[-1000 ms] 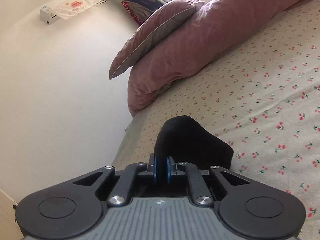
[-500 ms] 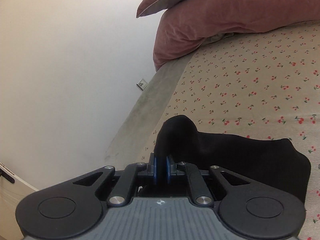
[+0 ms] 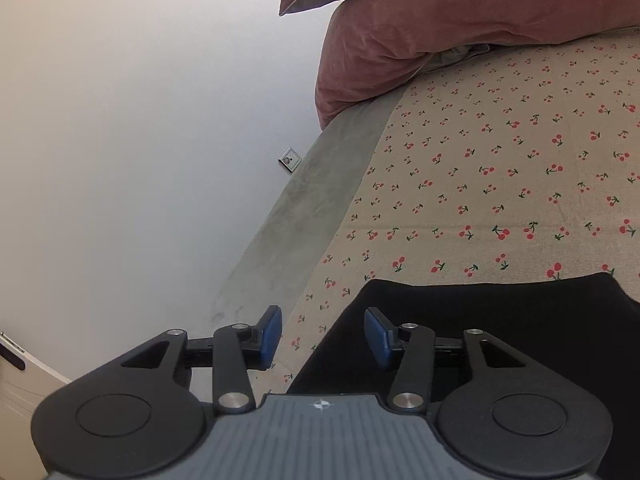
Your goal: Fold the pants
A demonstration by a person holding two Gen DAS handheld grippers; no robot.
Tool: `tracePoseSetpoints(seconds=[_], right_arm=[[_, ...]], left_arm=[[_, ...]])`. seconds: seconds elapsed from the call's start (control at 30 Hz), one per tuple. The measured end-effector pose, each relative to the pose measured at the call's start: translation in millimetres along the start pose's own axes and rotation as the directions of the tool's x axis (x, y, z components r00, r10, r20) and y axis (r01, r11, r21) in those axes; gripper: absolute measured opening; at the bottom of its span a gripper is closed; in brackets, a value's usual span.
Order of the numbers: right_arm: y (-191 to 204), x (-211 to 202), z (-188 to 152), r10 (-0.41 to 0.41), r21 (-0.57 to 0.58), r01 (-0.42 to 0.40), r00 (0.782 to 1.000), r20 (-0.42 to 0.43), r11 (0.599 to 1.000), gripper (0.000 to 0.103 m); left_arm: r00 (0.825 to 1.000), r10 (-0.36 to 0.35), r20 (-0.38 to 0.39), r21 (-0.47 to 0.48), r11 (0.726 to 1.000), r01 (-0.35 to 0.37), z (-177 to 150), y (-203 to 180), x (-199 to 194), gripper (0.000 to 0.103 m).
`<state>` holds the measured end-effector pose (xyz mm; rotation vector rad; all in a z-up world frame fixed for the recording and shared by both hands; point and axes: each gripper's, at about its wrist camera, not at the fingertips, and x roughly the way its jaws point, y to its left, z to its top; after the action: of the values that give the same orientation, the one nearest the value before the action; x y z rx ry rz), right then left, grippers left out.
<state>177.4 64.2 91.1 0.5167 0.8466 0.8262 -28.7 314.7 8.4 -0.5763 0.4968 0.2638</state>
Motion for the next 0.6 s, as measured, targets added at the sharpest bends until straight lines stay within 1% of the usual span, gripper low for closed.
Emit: tracePoseSetpoints(seconds=[0.03, 0.07, 0.1, 0.17, 0.27, 0.33, 0.37, 0.4, 0.43, 0.47, 0.5, 0.53, 0.6], right_arm=[[-2.1, -9.1, -1.0, -0.021, -0.026, 0.021, 1.000, 0.001, 0.999, 0.050], [-6.1, -19.1, -2.9, -0.041, -0.054, 0.041, 0.999, 0.005, 0.998, 0.054], [-10.7, -30.3, -6.1, -0.056, -0.077, 0.056, 0.998, 0.011, 0.995, 0.060], [-21.3, -50.0, -14.1, -0.082, -0.114, 0.084, 0.996, 0.028, 0.990, 0.066], [-46.5, -75.1, -29.1, -0.122, -0.126, 0.127, 0.992, 0.043, 0.984, 0.067], [-61.3, -86.4, -38.3, -0.133, -0.104, 0.136, 0.990, 0.042, 0.985, 0.067], [-70.4, -90.7, -44.3, -0.139, -0.086, 0.142, 0.989, 0.041, 0.986, 0.067], [-77.1, -95.1, -49.3, -0.143, -0.073, 0.146, 0.989, 0.040, 0.987, 0.067], [-82.8, -99.6, -53.9, -0.147, -0.063, 0.149, 0.988, 0.040, 0.987, 0.067], [-87.9, -103.9, -58.4, -0.148, -0.053, 0.150, 0.988, 0.041, 0.987, 0.067], [-92.9, -106.4, -62.6, -0.148, -0.041, 0.150, 0.988, 0.042, 0.988, 0.067], [-96.9, -107.0, -65.4, -0.150, -0.030, 0.151, 0.988, 0.041, 0.988, 0.067], [-103.6, -109.0, -71.1, -0.151, -0.007, 0.151, 0.988, 0.039, 0.989, 0.067]], left_arm=[[1.000, -0.003, -0.006, 0.028, 1.000, 0.003, 6.5, 0.8, 0.6, 0.060], [1.000, -0.009, -0.012, 0.046, 0.999, 0.009, 11.5, 1.2, 1.7, 0.060], [0.999, -0.020, -0.029, 0.076, 0.997, 0.022, 18.7, -0.3, 4.4, 0.060], [0.997, -0.062, -0.056, 0.129, 0.989, 0.069, 30.2, -4.8, 14.3, 0.060], [0.990, -0.081, -0.112, 0.220, 0.970, 0.104, 41.9, -17.5, 32.8, 0.058], [0.988, -0.063, -0.138, 0.287, 0.953, 0.101, 46.0, -26.7, 48.2, 0.056], [0.987, -0.048, -0.150, 0.302, 0.949, 0.092, 47.4, -29.0, 56.6, 0.054], [0.986, -0.038, -0.162, 0.310, 0.947, 0.087, 48.2, -30.5, 63.6, 0.046], [0.983, -0.024, -0.184, 0.316, 0.945, 0.082, 48.2, -31.2, 74.1, 0.033], [0.980, -0.023, -0.196, 0.319, 0.944, 0.086, 47.2, -32.3, 79.6, 0.027], [0.979, -0.038, -0.203, 0.325, 0.940, 0.104, 45.4, -33.6, 83.5, 0.015], [0.980, -0.052, -0.192, 0.333, 0.936, 0.115, 43.4, -35.4, 83.1, 0.008], [0.986, -0.079, -0.146, 0.341, 0.932, 0.125, 42.6, -38.4, 73.7, 0.007]])
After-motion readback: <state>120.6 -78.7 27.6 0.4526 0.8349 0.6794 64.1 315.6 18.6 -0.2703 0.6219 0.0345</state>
